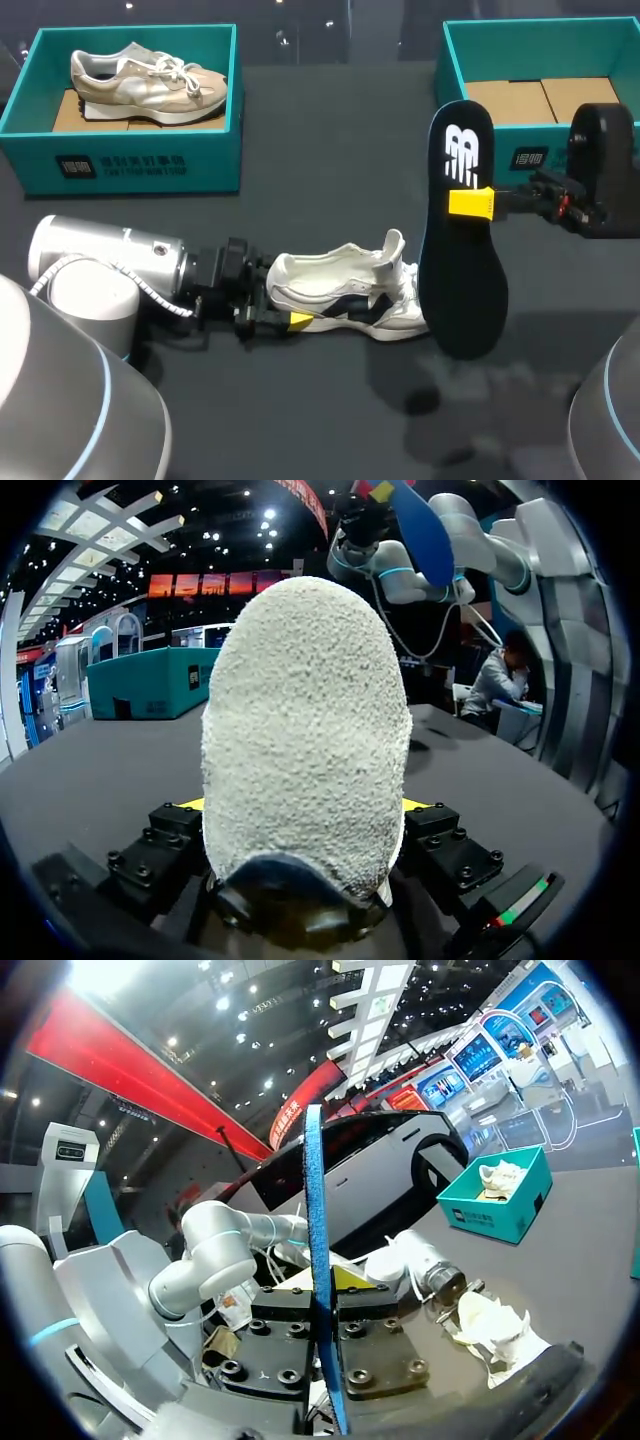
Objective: Take the shoe out of the shoebox, open the shoe tongue, remove and reinsert the insole, then place the shoe into the shoebox
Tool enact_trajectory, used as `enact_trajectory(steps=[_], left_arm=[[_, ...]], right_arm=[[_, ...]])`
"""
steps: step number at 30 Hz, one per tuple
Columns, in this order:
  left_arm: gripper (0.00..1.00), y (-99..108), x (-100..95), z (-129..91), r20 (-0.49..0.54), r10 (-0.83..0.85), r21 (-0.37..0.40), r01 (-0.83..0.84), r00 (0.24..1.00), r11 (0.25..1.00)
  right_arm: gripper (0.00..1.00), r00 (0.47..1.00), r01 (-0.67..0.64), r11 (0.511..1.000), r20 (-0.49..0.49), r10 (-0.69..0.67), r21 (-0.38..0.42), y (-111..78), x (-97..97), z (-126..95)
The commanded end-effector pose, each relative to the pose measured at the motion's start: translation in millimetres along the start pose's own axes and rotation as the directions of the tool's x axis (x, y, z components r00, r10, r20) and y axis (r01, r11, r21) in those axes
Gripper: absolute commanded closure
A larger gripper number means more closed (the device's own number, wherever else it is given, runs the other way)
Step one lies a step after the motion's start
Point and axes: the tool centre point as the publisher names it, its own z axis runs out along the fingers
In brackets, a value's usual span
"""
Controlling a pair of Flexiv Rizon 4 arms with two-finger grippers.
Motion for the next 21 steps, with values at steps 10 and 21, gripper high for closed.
enact_trajectory(steps=[10,21], left_arm=[[0.00,-4.7,13.9,-32.1,-0.010,-0.012,-0.286,0.009,1.000,0.958],[0.00,-4.7,13.9,-32.1,-0.010,-0.012,-0.286,0.009,1.000,0.958]], right_arm=[[1.00,1.000,-0.001,1.000,0.005,0.001,-0.001,-1.5,1.7,0.7],[1.00,1.000,-0.001,1.000,0.005,0.001,-0.001,-1.5,1.7,0.7]])
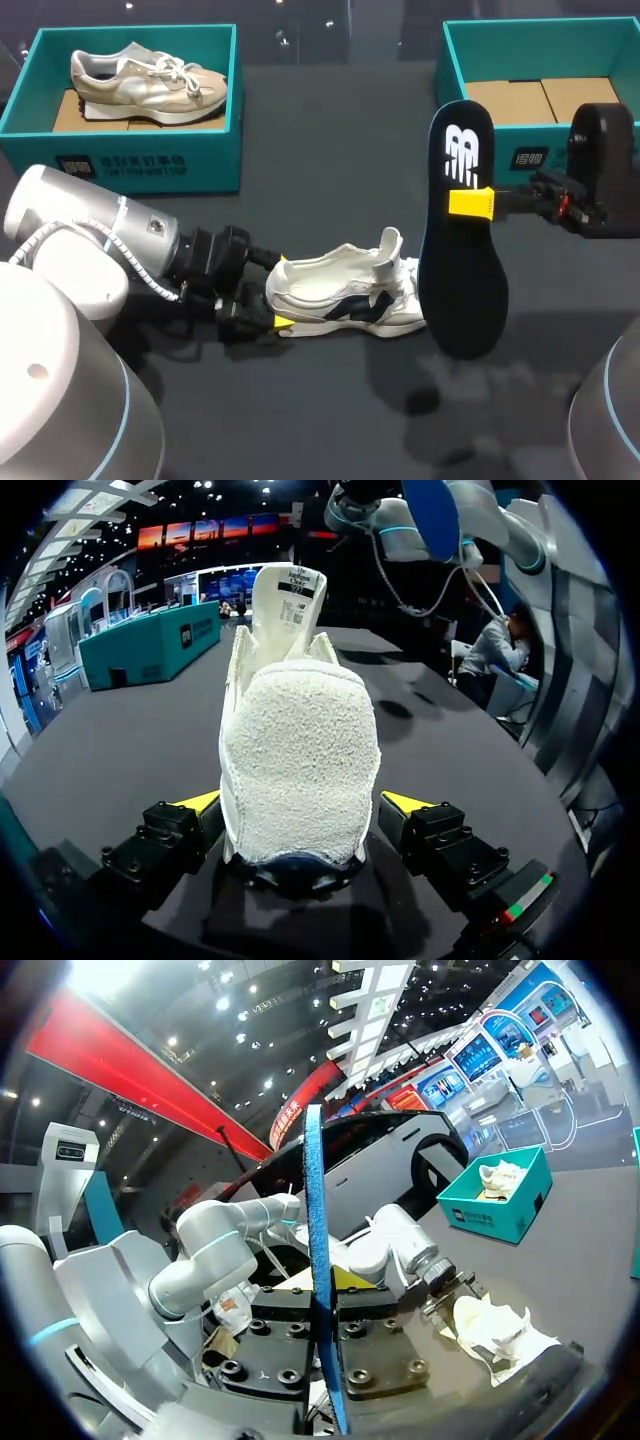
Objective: Take the shoe out of the shoebox, open the shoe tongue, remove and reinsert the insole, then place the shoe into the shoebox
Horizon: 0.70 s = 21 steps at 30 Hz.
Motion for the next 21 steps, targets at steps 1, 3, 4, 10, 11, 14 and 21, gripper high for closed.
enact_trajectory(steps=[1,3,4,10,11,14,21], left_arm=[[0.00,-0.5,0.7,0.2,0.000,0.000,-0.008,0.000,1.000,1.000],[0.00,-0.5,0.7,0.2,0.000,0.000,-0.008,0.000,1.000,1.000],[0.00,-0.5,0.7,0.2,0.000,0.000,-0.008,0.000,1.000,1.000],[0.00,2.0,-4.6,1.5,0.038,-0.089,-0.146,0.093,0.995,0.985],[0.00,2.6,-6.4,0.0,0.052,-0.118,-0.170,0.125,0.992,0.977],[0.00,0.2,-12.7,-8.2,0.041,-0.241,-0.314,0.242,0.970,0.918],[0.00,-3.4,-13.0,-14.8,0.061,-0.256,-0.385,0.259,0.965,0.886]], right_arm=[[1.00,1.000,-0.001,1.000,0.005,0.001,-0.001,-1.5,1.8,0.7],[1.00,1.000,-0.001,1.000,0.005,0.001,-0.001,-1.5,1.8,0.7],[1.00,1.000,-0.001,1.000,0.005,0.001,-0.001,-1.5,1.8,0.7],[1.00,1.000,-0.001,1.000,0.005,0.001,-0.001,-1.5,1.8,0.7],[1.00,1.000,-0.001,1.000,0.005,0.001,-0.001,-1.5,1.8,0.7],[1.00,1.000,-0.001,1.000,0.005,0.001,-0.001,-1.5,1.8,0.7],[1.00,1.000,-0.001,1.000,0.005,0.001,-0.001,-1.5,1.8,0.7]])
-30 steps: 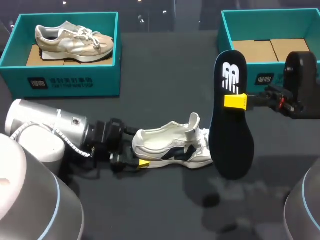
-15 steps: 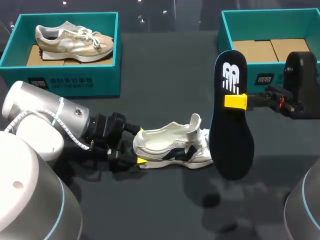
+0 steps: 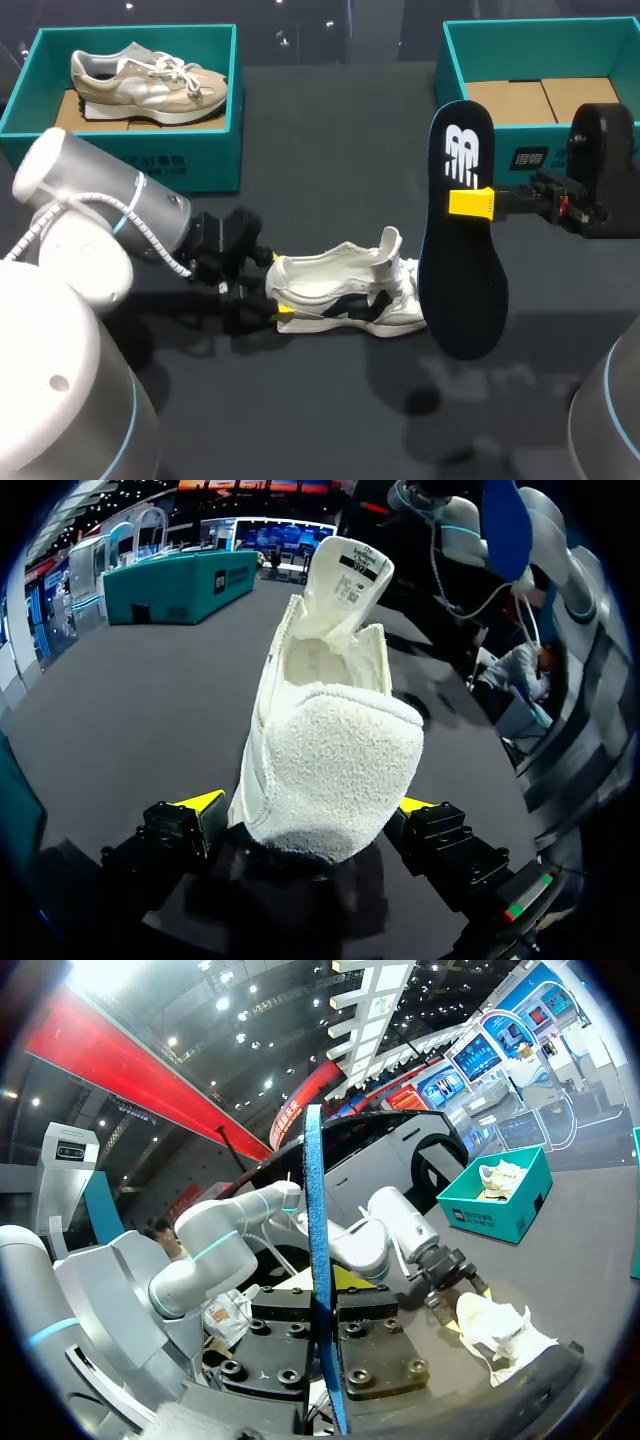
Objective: Take the shoe out of the shoebox, open the shoe tongue, remove and reinsert the insole, then place the shoe into the shoebox
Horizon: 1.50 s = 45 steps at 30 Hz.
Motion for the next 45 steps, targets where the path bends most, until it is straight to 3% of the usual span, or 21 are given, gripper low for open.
enact_trajectory(steps=[1,9,19,22,25,30,45], left_arm=[[0.00,-7.8,-1.0,-5.2,0.000,-0.026,-0.202,0.025,1.000,0.979],[0.00,-7.8,-1.0,-5.2,0.000,-0.026,-0.202,0.025,1.000,0.979],[0.00,-29.6,-11.7,-21.8,0.012,-0.013,-0.412,0.017,1.000,0.911],[0.00,-37.9,-14.8,-22.6,-0.030,-0.029,-0.498,0.011,0.999,0.867],[0.00,-40.9,-16.3,-19.6,-0.086,-0.047,-0.570,-0.011,0.995,0.822],[0.00,-39.3,-12.1,-17.4,-0.085,-0.013,-0.649,-0.045,0.996,0.759],[0.00,-42.0,-0.8,-25.7,-0.071,0.147,-0.671,-0.156,0.987,0.725]], right_arm=[[1.00,1.000,-0.001,1.000,0.005,0.001,-0.001,-1.5,1.8,0.7],[1.00,1.000,-0.001,1.000,0.005,0.001,-0.001,-1.5,1.8,0.7],[1.00,1.000,-0.001,1.000,0.005,0.001,-0.001,-1.5,1.8,0.7],[1.00,1.000,-0.001,1.000,0.005,0.001,-0.001,-1.5,1.8,0.7],[1.00,1.000,-0.001,1.000,0.005,0.001,-0.001,-1.5,1.8,0.7],[1.00,1.000,-0.001,1.000,0.005,0.001,-0.001,-1.5,1.8,0.7],[1.00,1.000,-0.001,1.000,0.005,0.001,-0.001,-1.5,1.8,0.7]])
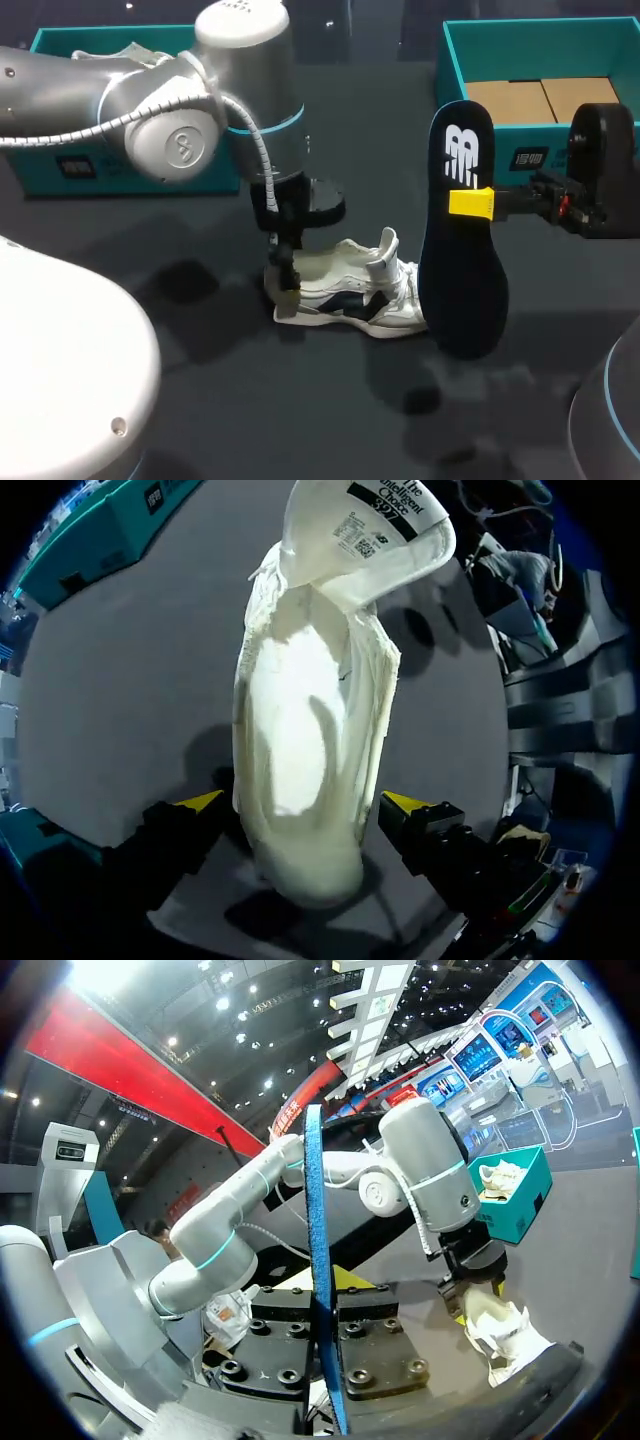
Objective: Take the shoe out of the shoebox, open the shoe tongue, remove and reinsert the insole, then place the shoe into the shoebox
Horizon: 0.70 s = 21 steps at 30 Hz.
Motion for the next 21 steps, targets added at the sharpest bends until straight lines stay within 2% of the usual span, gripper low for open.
enact_trajectory(steps=[1,11,18,21], left_arm=[[0.00,1.4,4.1,-6.0,0.017,0.009,-0.042,-0.009,1.000,0.999],[0.00,2.7,-2.9,-9.3,0.029,0.050,-0.022,-0.050,0.998,0.999],[0.00,-18.0,-12.8,-24.3,0.041,0.051,-0.010,-0.051,0.998,0.999],[0.00,-35.1,-18.6,-29.6,0.057,0.068,-0.022,-0.067,0.996,0.998]], right_arm=[[1.00,1.000,-0.001,1.000,0.005,0.001,-0.001,-1.5,1.8,0.7],[1.00,1.000,-0.001,1.000,0.005,0.001,-0.001,-1.5,1.8,0.7],[1.00,1.000,-0.001,1.000,0.005,0.001,-0.001,-1.5,1.8,0.7],[1.00,1.000,-0.001,1.000,0.005,0.001,-0.001,-1.5,1.8,0.7]])
